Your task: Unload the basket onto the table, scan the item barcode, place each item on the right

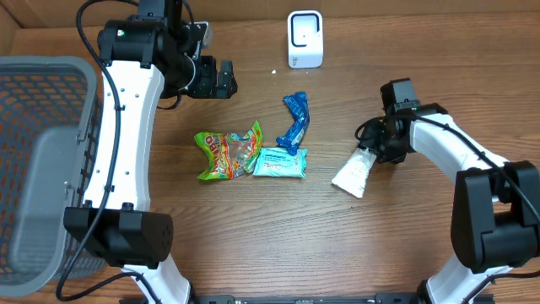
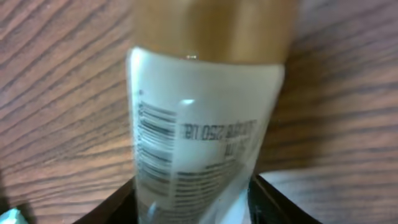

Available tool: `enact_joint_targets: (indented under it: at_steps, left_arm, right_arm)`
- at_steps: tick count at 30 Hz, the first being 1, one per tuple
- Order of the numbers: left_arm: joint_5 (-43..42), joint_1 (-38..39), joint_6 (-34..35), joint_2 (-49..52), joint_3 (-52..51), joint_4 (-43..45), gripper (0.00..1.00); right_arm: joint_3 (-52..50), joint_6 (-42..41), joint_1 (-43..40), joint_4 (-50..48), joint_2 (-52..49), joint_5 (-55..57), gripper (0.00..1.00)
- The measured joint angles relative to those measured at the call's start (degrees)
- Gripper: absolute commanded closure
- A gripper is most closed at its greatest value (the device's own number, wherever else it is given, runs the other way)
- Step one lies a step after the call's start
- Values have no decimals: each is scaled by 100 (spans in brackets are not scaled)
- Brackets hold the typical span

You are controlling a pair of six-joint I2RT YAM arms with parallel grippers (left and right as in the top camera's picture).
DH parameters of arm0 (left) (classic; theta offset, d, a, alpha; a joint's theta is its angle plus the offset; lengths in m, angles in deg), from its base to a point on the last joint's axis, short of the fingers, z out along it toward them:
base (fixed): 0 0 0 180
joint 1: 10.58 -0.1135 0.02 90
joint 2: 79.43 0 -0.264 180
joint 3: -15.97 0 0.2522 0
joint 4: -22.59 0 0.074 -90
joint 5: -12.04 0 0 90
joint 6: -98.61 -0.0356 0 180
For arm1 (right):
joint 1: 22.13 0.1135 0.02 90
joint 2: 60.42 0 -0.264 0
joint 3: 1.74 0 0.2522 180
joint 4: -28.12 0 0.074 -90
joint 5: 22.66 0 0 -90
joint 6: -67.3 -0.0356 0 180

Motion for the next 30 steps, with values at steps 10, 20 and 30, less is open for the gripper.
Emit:
enact_joint_targets:
  at_steps: [10,20,30]
  left_arm:
    - [0,0,0,0,0,0,0]
    - [0,0,0,0,0,0,0]
    - [0,0,0,0,0,0,0]
  right_arm:
    - [-59,1257,-17,-262,0,66,27]
    - [866,2063,-654,1283,0,-1091,21]
    - [111,2800,-1005,538,0,-2109,91]
